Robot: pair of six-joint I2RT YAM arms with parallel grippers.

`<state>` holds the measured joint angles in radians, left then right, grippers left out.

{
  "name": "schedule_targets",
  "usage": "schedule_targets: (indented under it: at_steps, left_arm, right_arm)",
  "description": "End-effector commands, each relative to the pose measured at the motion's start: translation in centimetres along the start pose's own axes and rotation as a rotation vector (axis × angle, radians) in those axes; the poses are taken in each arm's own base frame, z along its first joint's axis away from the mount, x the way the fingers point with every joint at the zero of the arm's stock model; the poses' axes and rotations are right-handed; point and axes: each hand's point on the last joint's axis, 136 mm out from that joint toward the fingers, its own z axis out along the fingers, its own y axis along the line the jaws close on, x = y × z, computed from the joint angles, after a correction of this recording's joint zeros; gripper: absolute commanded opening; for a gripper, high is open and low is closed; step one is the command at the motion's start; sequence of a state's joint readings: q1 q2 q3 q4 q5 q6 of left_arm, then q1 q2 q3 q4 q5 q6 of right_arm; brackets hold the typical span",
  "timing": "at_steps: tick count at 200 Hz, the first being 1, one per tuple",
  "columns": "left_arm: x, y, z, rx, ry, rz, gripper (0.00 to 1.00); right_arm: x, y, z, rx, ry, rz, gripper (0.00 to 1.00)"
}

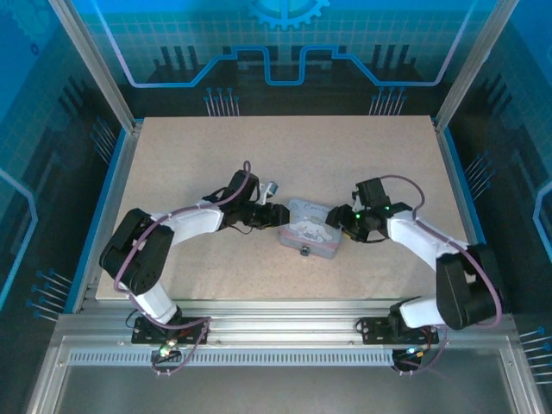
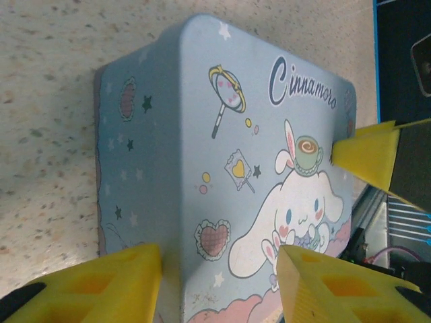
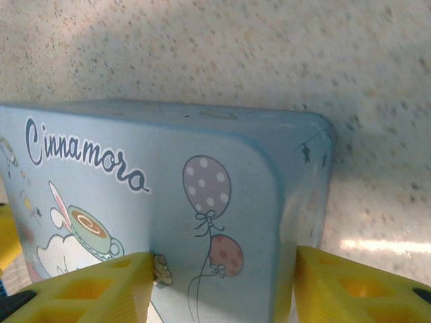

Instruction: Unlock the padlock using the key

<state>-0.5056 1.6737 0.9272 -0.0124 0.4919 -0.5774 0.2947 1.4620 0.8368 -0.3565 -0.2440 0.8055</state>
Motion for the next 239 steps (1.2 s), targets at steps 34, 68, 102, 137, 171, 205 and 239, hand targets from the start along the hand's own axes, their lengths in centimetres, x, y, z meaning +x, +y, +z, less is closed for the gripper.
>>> schedule_targets:
  at_steps: [34, 68, 102, 137, 171, 205, 239]
  left_arm:
    - [-2.0, -1.1, 0.8, 0.009, -0.047, -0.007, 0.48]
    - [-4.0, 0.0, 1.0, -0.049, -0.097, -0.026, 0.49]
    - [-5.2, 1.1, 0.8, -0.075, -0.120, -0.054, 0.50]
    - [-5.3, 1.6, 0.1, -0.096, -0.127, -0.061, 0.54]
    - [-5.2, 1.9, -0.7, -0.109, -0.144, -0.063, 0.57]
    - [-5.2, 2.2, -2.1, -0.123, -0.170, -0.070, 0.59]
    - [-4.7, 2.5, -3.7, -0.149, -0.191, -0.076, 0.60]
  right_arm:
    - [-3.1, 5.2, 2.1, -0.084, 0.017, -0.139, 0.53]
    - [-5.1, 5.8, 2.8, -0.061, 0.004, -0.164, 0.54]
    - [-6.2, 6.1, 3.4, -0.051, 0.002, -0.159, 0.55]
    - [-6.3, 5.8, 3.4, -0.034, -0.004, -0.149, 0.58]
    - [-6.1, 5.6, 3.2, -0.023, -0.001, -0.145, 0.60]
    - [-6.3, 5.1, 2.6, -0.002, -0.013, -0.142, 0.63]
    - [-7.3, 4.9, 1.3, 0.020, -0.046, -0.152, 0.66]
